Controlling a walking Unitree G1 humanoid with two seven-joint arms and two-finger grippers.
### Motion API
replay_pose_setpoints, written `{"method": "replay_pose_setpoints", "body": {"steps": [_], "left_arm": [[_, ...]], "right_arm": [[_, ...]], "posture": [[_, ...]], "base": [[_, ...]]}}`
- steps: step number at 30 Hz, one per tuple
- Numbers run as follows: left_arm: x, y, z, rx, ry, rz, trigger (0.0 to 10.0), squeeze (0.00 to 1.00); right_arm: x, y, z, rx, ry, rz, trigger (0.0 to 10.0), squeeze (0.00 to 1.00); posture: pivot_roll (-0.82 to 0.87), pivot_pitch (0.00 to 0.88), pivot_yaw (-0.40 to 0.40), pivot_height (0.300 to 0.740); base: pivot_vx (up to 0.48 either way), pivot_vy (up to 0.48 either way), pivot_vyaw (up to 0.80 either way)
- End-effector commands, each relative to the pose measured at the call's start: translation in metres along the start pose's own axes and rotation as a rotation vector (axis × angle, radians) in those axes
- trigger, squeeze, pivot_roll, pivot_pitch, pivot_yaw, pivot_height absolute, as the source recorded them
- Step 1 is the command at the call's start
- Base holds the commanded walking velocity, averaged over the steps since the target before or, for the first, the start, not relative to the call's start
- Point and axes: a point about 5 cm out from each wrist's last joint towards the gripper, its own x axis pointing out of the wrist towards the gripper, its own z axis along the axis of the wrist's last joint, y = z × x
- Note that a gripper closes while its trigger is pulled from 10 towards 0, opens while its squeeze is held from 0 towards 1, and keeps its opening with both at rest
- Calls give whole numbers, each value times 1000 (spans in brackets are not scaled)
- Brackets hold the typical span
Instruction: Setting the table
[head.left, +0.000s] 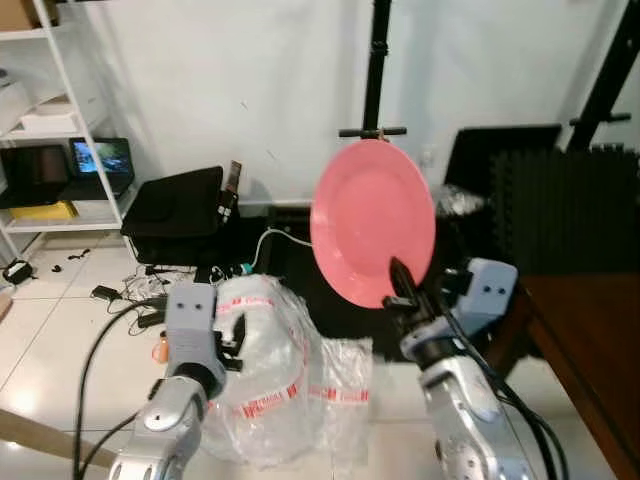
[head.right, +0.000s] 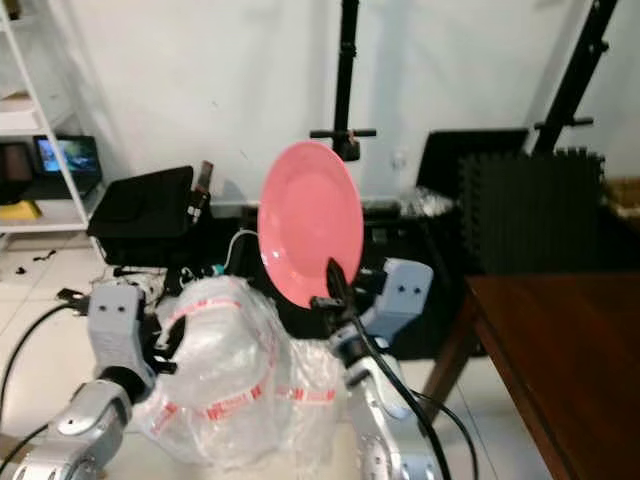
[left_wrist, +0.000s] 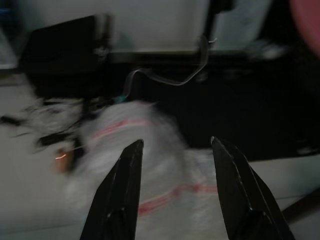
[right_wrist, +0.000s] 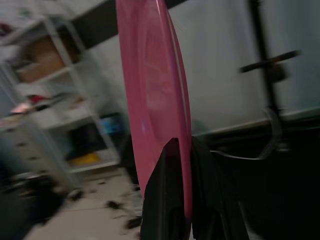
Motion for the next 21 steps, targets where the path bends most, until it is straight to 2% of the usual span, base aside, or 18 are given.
{"method": "replay_pose_setpoints", "body": {"steps": [1,21], "left_arm": [[-2,2,-5,6,23,12,10000,0],[-2,2,-6,7,28,17,10000,0]], "right_arm": [[-2,2,-1,15,-1,7,10000,173],[-1,2,-1,16,0,13,10000,176]], "posture": [[25,153,88,740],[24,150,86,740]], "base": [[0,0,756],[0,0,756]]}}
